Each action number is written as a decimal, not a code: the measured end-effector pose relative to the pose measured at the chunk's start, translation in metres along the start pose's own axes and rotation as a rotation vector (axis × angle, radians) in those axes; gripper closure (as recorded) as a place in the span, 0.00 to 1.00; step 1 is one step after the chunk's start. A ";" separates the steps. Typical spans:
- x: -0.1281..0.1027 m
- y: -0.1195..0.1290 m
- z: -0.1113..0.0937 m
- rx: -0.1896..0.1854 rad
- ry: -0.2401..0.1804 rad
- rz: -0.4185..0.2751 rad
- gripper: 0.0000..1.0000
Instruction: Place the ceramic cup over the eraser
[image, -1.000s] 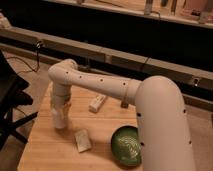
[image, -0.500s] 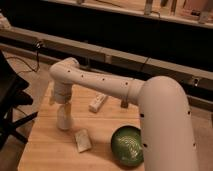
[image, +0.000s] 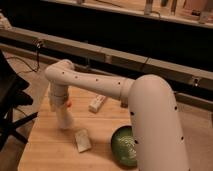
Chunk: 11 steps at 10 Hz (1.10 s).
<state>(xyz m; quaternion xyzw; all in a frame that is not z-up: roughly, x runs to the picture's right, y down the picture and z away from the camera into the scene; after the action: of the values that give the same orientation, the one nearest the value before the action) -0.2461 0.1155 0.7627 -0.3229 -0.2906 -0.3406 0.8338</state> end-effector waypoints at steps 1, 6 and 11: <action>0.001 0.000 -0.001 -0.001 0.006 -0.001 0.30; -0.002 -0.005 -0.016 0.031 0.032 -0.016 0.20; 0.020 -0.005 -0.004 -0.004 0.040 0.007 0.20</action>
<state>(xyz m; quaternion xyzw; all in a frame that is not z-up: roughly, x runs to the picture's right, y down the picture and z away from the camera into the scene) -0.2370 0.1019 0.7756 -0.3189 -0.2722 -0.3447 0.8399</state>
